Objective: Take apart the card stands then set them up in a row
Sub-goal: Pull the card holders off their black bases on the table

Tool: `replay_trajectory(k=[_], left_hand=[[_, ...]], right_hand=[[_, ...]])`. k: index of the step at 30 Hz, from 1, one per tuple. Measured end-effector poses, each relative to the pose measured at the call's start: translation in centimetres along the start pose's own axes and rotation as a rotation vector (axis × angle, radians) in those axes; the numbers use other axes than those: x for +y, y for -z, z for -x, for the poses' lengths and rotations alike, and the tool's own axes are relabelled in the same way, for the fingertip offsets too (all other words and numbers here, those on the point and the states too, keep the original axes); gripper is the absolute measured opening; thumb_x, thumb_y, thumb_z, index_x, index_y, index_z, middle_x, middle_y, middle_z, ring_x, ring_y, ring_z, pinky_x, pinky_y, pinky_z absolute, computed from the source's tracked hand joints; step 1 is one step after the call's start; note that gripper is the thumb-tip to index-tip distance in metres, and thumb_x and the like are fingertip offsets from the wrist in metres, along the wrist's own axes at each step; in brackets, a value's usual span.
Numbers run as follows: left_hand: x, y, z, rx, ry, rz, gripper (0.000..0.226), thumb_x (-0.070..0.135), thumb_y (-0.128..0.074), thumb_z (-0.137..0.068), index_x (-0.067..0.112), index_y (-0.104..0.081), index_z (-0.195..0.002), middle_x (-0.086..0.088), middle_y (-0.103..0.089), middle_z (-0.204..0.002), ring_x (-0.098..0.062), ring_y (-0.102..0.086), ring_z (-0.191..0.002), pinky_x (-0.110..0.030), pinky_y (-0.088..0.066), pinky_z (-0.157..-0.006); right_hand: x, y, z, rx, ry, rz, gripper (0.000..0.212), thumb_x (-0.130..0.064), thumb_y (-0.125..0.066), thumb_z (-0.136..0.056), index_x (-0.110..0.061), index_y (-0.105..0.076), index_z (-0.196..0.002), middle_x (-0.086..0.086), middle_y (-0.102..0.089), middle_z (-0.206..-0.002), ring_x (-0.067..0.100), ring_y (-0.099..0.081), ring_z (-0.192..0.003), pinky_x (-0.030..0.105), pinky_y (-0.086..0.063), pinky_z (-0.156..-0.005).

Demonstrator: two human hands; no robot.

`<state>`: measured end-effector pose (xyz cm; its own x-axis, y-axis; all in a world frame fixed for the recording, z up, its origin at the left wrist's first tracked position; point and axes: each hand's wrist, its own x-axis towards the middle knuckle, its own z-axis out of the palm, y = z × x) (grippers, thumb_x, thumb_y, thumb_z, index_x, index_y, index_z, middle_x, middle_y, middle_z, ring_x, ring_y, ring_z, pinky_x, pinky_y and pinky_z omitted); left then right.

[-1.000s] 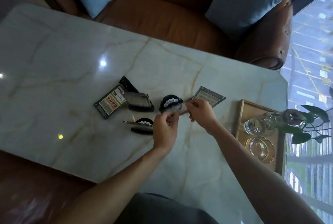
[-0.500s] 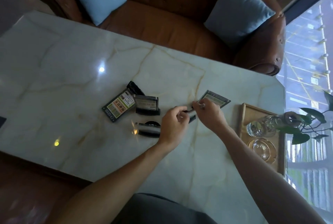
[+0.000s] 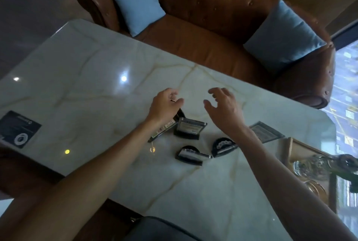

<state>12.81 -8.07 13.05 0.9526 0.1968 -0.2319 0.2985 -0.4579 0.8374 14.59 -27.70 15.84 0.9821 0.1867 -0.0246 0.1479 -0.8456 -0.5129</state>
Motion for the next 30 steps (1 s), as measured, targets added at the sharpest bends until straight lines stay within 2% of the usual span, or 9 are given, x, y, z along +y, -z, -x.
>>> replay_trajectory(k=[4, 7, 12, 17, 19, 22, 24, 27, 30], left_hand=[[-4.1, 1.6, -2.1, -0.073, 0.090, -0.054, 0.048, 0.028, -0.066, -0.090, 0.015, -0.055, -0.135, -0.005, -0.059, -0.137, -0.020, -0.058, -0.122, -0.026, -0.043, -0.090], [-7.8, 2.4, -3.3, -0.065, 0.123, -0.154, 0.042, 0.024, -0.067, -0.087, 0.011, -0.060, -0.126, -0.008, -0.065, -0.126, -0.025, -0.062, -0.117, -0.028, -0.046, -0.085], [-13.0, 3.1, -4.7, -0.094, 0.247, -0.191, 0.050, 0.022, -0.070, -0.085, 0.006, -0.056, -0.130, -0.013, -0.065, -0.127, -0.027, -0.062, -0.116, -0.026, -0.042, -0.082], [-17.2, 3.1, -6.2, -0.159, 0.355, -0.179, 0.059, 0.021, -0.071, -0.086, 0.007, -0.051, -0.140, -0.012, -0.054, -0.144, -0.025, -0.051, -0.133, -0.027, -0.037, -0.103], [-18.3, 3.1, -6.7, -0.176, 0.374, -0.179, 0.056, 0.018, -0.071, -0.087, 0.005, -0.052, -0.138, -0.014, -0.054, -0.144, -0.027, -0.051, -0.132, -0.028, -0.037, -0.103], [-19.4, 3.2, -7.4, -0.234, 0.400, -0.183, 0.046, 0.008, -0.070, -0.084, -0.001, -0.058, -0.128, -0.018, -0.060, -0.133, -0.031, -0.057, -0.122, -0.033, -0.043, -0.096], [-20.3, 3.2, -7.7, -0.294, 0.405, -0.204, 0.042, 0.007, -0.073, -0.079, -0.003, -0.063, -0.118, -0.021, -0.064, -0.123, -0.033, -0.061, -0.115, -0.036, -0.047, -0.091], [-21.3, 3.0, -7.7, -0.323, 0.418, -0.206, 0.032, 0.006, -0.077, -0.072, -0.004, -0.067, -0.101, -0.024, -0.069, -0.106, -0.036, -0.066, -0.103, -0.040, -0.051, -0.083], [-21.7, 2.8, -7.7, -0.331, 0.416, -0.201, 0.034, 0.006, -0.077, -0.070, -0.002, -0.069, -0.102, -0.022, -0.069, -0.106, -0.035, -0.065, -0.105, -0.040, -0.053, -0.086]], right_hand=[[-3.7, -4.7, -2.7, -0.149, 0.116, 0.087, 0.052, -0.031, -0.063, -0.094, -0.016, -0.047, -0.141, 0.009, -0.052, -0.139, 0.026, -0.050, -0.125, 0.038, -0.045, -0.099], [-6.2, -8.4, -4.0, -0.271, 0.187, 0.142, 0.055, -0.029, -0.062, -0.094, -0.015, -0.043, -0.143, 0.011, -0.047, -0.142, 0.030, -0.047, -0.127, 0.043, -0.045, -0.099], [-7.8, -15.0, -5.3, -0.468, 0.265, 0.352, 0.056, -0.019, -0.067, -0.087, -0.012, -0.042, -0.137, 0.011, -0.046, -0.136, 0.031, -0.046, -0.126, 0.044, -0.048, -0.092], [-7.8, -20.6, -6.7, -0.616, 0.261, 0.507, 0.052, -0.013, -0.067, -0.086, -0.010, -0.042, -0.132, 0.010, -0.048, -0.131, 0.030, -0.049, -0.125, 0.042, -0.050, -0.090], [-7.4, -22.2, -7.0, -0.665, 0.263, 0.608, 0.066, -0.014, -0.072, -0.083, -0.010, -0.036, -0.138, 0.010, -0.042, -0.140, 0.032, -0.044, -0.131, 0.043, -0.050, -0.092], [-6.3, -24.1, -7.3, -0.725, 0.325, 0.767, 0.097, -0.018, -0.078, -0.080, -0.011, -0.015, -0.154, 0.012, -0.014, -0.162, 0.038, -0.022, -0.147, 0.048, -0.037, -0.111], [-6.1, -24.8, -7.6, -0.723, 0.367, 0.795, 0.102, -0.021, -0.078, -0.081, -0.012, -0.010, -0.156, 0.009, -0.008, -0.165, 0.037, -0.016, -0.150, 0.048, -0.033, -0.114], [-5.8, -25.6, -8.1, -0.719, 0.429, 0.798, 0.092, -0.021, -0.081, -0.077, -0.011, -0.025, -0.149, 0.009, -0.032, -0.156, 0.033, -0.031, -0.142, 0.043, -0.042, -0.106], [-5.8, -26.1, -8.6, -0.762, 0.418, 0.780, 0.080, -0.019, -0.083, -0.072, -0.012, -0.038, -0.137, 0.007, -0.049, -0.138, 0.029, -0.042, -0.131, 0.042, -0.046, -0.102]])
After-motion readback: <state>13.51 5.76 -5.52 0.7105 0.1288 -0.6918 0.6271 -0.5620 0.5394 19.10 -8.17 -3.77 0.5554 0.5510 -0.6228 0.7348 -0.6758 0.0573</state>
